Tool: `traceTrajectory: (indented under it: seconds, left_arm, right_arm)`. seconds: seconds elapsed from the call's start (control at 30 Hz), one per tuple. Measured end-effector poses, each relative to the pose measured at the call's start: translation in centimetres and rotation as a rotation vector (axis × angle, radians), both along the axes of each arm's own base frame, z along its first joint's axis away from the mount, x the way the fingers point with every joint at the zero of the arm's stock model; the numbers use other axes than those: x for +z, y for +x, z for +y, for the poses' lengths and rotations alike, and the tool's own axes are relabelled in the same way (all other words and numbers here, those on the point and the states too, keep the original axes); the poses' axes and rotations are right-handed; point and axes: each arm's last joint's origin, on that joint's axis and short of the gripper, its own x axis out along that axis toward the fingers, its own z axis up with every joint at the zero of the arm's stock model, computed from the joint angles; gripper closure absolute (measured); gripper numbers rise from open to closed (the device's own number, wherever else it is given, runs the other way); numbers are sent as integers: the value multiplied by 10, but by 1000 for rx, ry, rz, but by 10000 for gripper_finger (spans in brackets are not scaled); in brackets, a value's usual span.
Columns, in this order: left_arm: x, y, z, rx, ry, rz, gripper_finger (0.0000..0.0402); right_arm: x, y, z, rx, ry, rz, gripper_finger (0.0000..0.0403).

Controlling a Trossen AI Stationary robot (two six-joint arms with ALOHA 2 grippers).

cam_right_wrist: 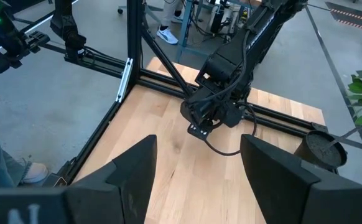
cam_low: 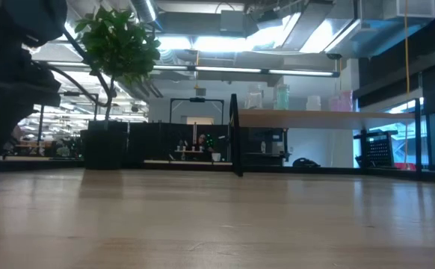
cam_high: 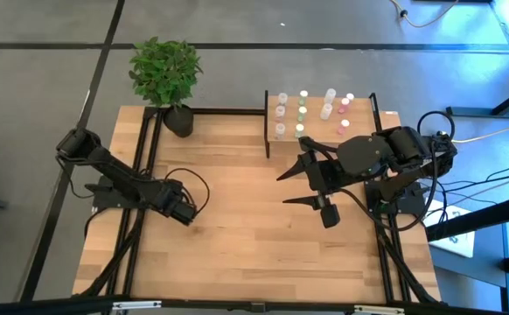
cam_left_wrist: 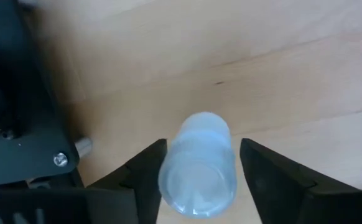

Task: Pick and place medicine bottles onto shelf by color
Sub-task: Put the white pill bottle aligned with the other white pill bottles on the shelf

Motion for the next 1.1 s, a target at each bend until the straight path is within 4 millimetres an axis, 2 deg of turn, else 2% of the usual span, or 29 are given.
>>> traceTrajectory:
  seconds: [0.27,0.5,0.63,0.83,0.97,1.1]
  left_arm:
    - [0,1,0,-1,2,-11,265]
    - [5,6,-3,-36,-10,-40,273]
    - [21,18,-7,-104,-2,-109,274]
    - [60,42,-14,-260,20,-260,275]
    - [86,56,-12,-342,17,-339,275]
    - [102,68,-5,-402,38,-417,276]
  right_arm:
    - [0,0,0,0,0,0,169]
    - [0,0,0,0,0,0,169]
    - [-1,0,0,0,-3,9,169]
    - [-4,-2,-1,-37,34,57,169]
    - [-11,-6,-6,-179,-5,118,169]
    - [-17,-10,-10,-318,-27,169,169]
